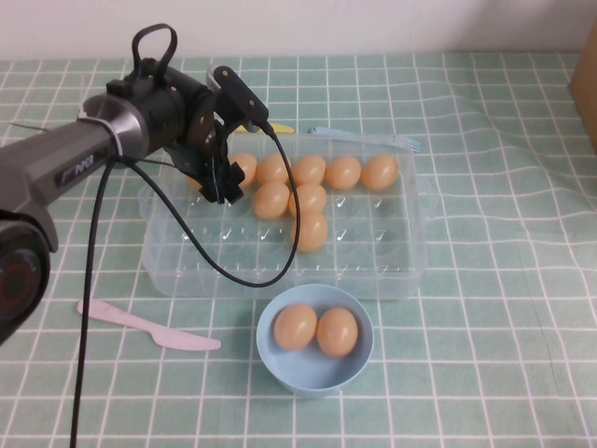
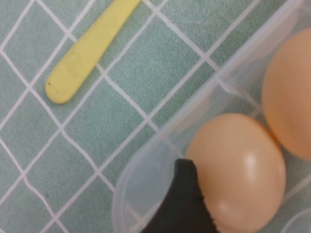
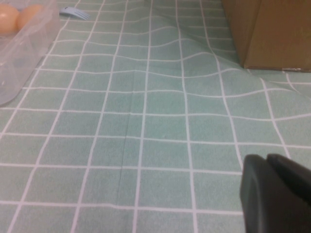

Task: Take an egg out of the egg box
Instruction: Pick up the egg from the plastic box

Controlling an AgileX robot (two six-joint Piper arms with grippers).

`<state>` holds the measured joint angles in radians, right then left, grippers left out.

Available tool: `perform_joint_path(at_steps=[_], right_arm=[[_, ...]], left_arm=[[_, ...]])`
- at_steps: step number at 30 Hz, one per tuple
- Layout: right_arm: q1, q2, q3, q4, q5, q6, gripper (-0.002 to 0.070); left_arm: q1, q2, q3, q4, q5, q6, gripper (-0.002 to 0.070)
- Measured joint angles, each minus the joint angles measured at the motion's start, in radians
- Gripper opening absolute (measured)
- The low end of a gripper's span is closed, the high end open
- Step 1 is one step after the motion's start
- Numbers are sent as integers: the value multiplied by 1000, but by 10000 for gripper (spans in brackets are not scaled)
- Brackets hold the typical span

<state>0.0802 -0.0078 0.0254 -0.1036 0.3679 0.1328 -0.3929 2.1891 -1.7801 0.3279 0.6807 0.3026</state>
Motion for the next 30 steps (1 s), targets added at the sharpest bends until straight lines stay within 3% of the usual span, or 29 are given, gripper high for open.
perform_joint_path(at_steps=[30], right_arm=[[0,0,0,0,0,0,-17]], left_arm=[[8,20,-4,-15,-29,-7,515]])
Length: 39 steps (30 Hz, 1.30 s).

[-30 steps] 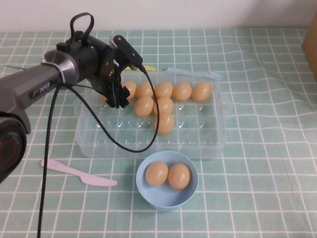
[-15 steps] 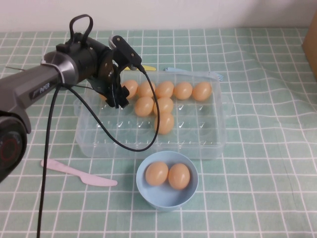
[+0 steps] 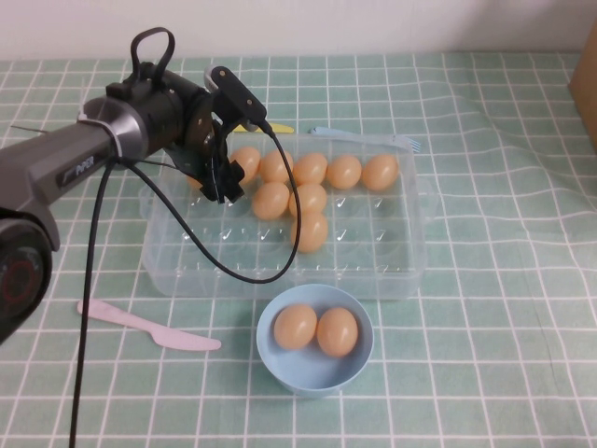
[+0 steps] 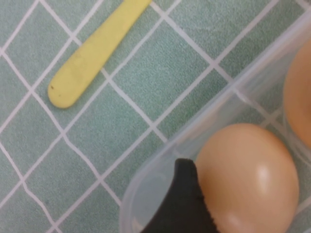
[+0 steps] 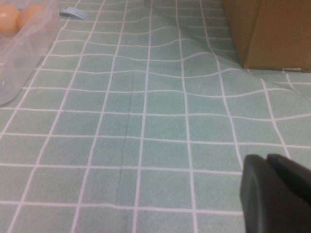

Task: Take an egg out of the egg box
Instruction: Pick up the egg from the plastic box

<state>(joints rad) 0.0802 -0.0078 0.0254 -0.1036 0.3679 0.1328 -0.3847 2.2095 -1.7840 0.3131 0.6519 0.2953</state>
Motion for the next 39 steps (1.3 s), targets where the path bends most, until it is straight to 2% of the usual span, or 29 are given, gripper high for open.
perform_joint_path(at_steps=[3,10,21,27,39], right_arm=[[0,0,0,0,0,0,-17],[0,0,0,0,0,0,-17],[0,0,0,0,0,0,-17],[0,0,0,0,0,0,-17],[0,0,0,0,0,0,-17]], left_arm=[[0,2,-3,0,0,-19,509],[0,2,-3,-2,2,-37,448],[1,4,-3,1,4,-37,430],[2,4,-3,8,7,-37,347],[2,4,-3,11,12,-37,343]])
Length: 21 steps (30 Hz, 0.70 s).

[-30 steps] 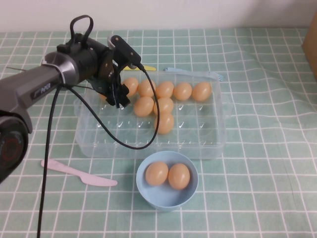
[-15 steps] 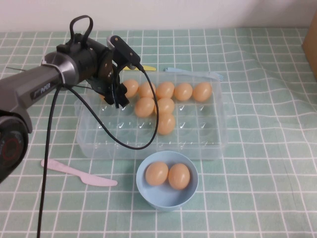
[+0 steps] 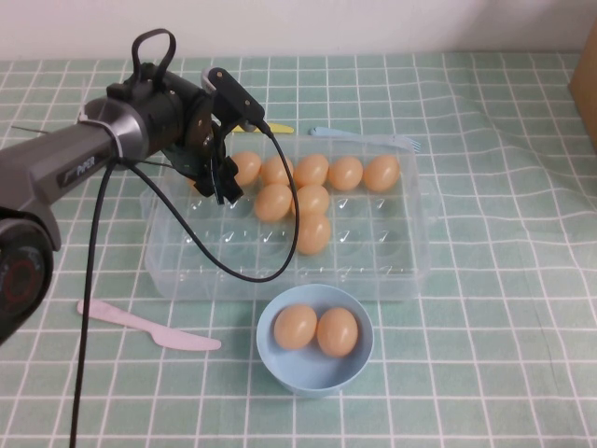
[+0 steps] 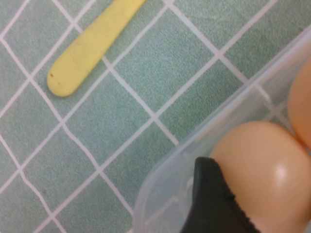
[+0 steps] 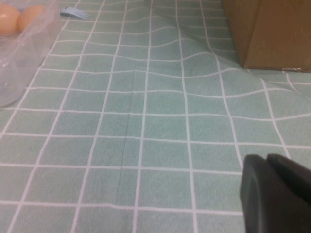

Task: Take an egg out of the egg box
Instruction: Pick up the egg from the plastic box

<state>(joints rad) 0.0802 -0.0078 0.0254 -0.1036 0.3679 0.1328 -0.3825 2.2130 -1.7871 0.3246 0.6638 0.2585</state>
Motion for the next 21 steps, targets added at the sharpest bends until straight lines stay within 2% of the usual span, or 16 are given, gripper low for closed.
perform_joint_path(at_steps=[15,21], right_arm=[[0,0,0,0,0,0,-17],[0,0,0,0,0,0,-17]], left_arm=[[0,-66,2,-7,73,0,342],[-2,-118,4,-23,151,-16,342]])
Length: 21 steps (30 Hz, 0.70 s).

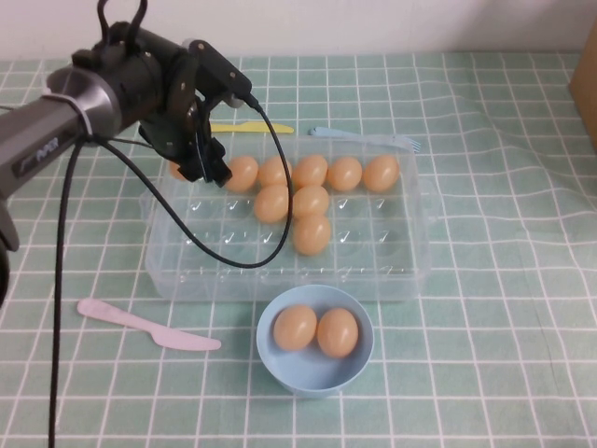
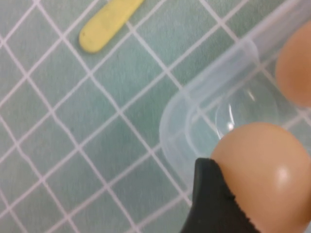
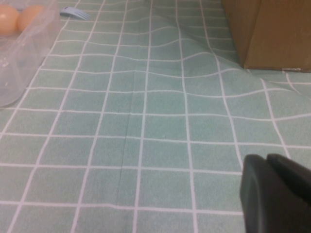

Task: Take an egg out of the egg box
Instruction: Pick up the egg from the plastic box, then place the egg in the bowl

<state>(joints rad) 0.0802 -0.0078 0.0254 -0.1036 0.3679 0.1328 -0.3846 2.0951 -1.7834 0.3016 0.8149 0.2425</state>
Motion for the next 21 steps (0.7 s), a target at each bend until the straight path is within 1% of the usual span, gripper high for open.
perform_joint_path(at_steps=[5,10,15,16,21], right_arm=[[0,0,0,0,0,0,-17],[0,0,0,0,0,0,-17],[0,0,0,0,0,0,-17],[0,0,0,0,0,0,-17],[0,0,0,0,0,0,-17]], left_arm=[[-26,-71,0,-21,115,-20,342],[-81,-162,0,-107,262,-30,342],[-181,-241,0,-185,392,-35,342],[-209,-253,2,-198,402,-35,342],[-301,-308,74,-231,411,-36,342]])
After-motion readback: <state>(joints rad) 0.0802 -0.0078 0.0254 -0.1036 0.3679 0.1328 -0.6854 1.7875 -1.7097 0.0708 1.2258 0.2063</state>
